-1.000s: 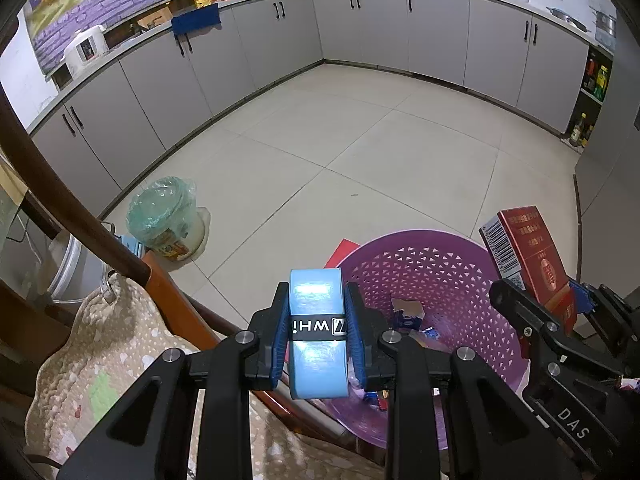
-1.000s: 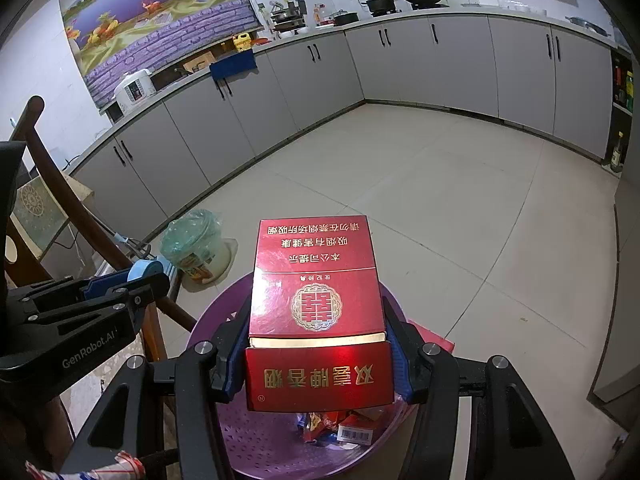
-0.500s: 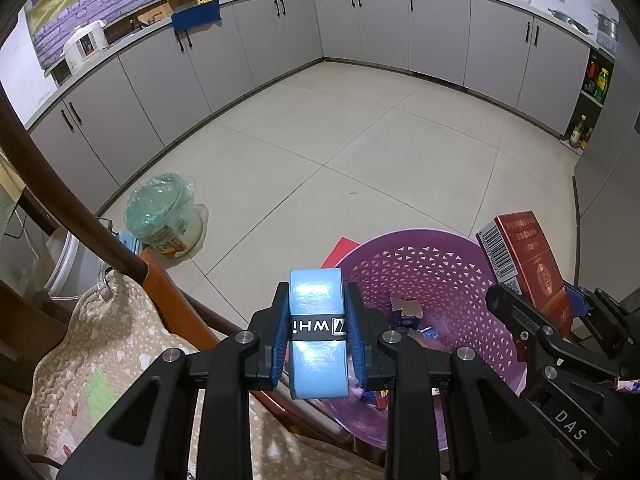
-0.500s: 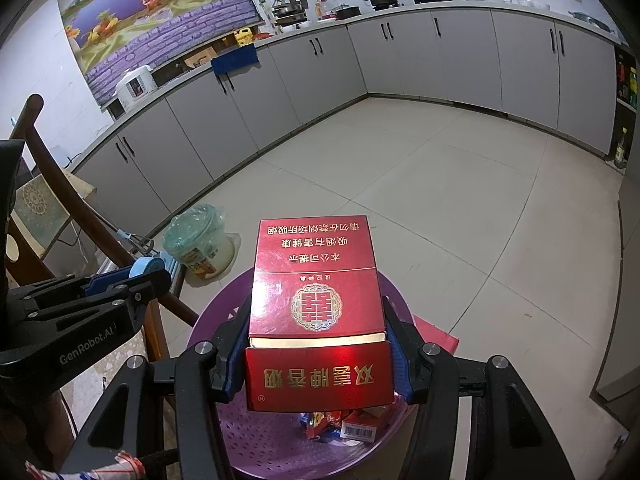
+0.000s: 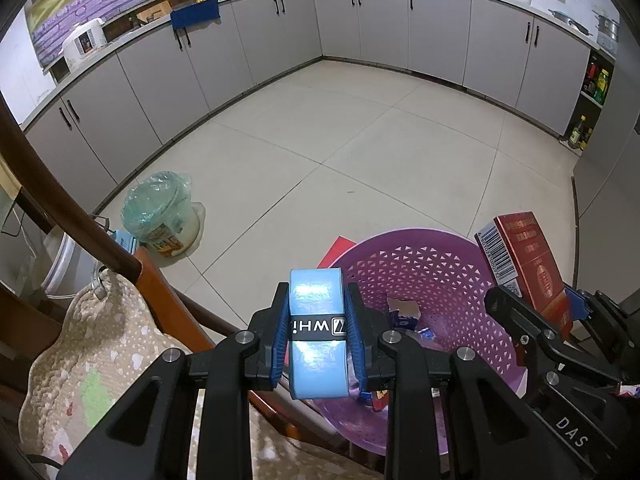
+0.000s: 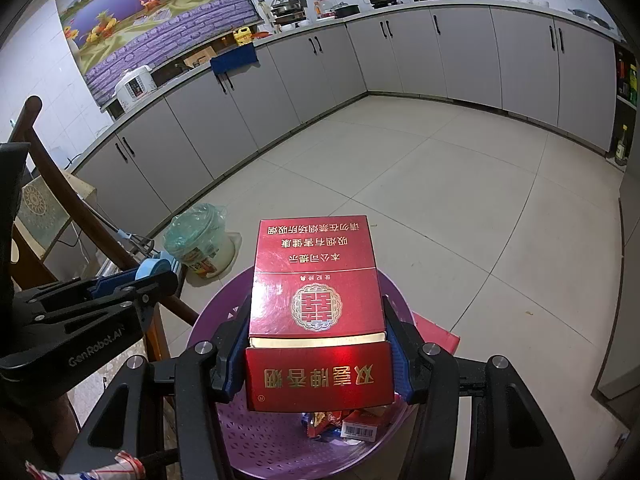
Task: Collect trash
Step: 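Open both tools to drop tape roll and cigarette box into the wastebasket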
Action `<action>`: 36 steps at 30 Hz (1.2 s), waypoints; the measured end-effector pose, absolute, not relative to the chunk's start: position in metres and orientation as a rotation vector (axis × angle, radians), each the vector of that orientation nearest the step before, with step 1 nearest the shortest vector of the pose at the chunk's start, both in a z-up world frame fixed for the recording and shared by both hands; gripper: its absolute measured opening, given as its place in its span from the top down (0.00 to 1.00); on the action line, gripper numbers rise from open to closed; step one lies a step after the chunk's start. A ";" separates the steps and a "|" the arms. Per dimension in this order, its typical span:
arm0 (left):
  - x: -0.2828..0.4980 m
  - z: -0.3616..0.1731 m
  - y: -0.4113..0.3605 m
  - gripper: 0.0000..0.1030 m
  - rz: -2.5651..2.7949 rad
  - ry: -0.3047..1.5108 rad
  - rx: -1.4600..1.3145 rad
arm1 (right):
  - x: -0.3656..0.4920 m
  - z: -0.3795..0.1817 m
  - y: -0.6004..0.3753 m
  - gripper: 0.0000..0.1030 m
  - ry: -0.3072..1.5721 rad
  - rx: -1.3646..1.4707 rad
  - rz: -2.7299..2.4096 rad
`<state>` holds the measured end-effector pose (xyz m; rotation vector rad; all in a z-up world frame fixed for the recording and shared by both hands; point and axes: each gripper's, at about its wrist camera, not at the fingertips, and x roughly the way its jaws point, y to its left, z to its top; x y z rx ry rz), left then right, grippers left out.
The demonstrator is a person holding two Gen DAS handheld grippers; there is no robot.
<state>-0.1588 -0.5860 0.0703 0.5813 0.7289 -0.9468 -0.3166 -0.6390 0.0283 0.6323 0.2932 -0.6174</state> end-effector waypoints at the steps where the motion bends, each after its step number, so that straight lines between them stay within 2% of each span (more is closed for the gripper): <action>1: -0.159 0.070 -0.587 0.76 -0.947 0.730 0.580 | -0.316 0.028 -0.639 0.41 0.294 0.633 -0.617; 31: -0.143 0.056 -0.594 0.75 -0.972 0.789 0.552 | -0.304 0.025 -0.641 0.41 0.335 0.661 -0.602; 33: -0.143 0.057 -0.593 0.62 -0.983 0.789 0.544 | -0.303 0.026 -0.640 0.40 0.339 0.660 -0.601; 34: -0.143 0.058 -0.591 0.51 -0.987 0.783 0.536 | -0.303 0.026 -0.639 0.40 0.340 0.657 -0.603; 35: -0.144 0.060 -0.590 0.43 -0.990 0.777 0.530 | -0.303 0.026 -0.638 0.39 0.340 0.655 -0.603; 36: -0.145 0.061 -0.588 0.42 -0.992 0.772 0.524 | -0.303 0.027 -0.637 0.36 0.340 0.653 -0.603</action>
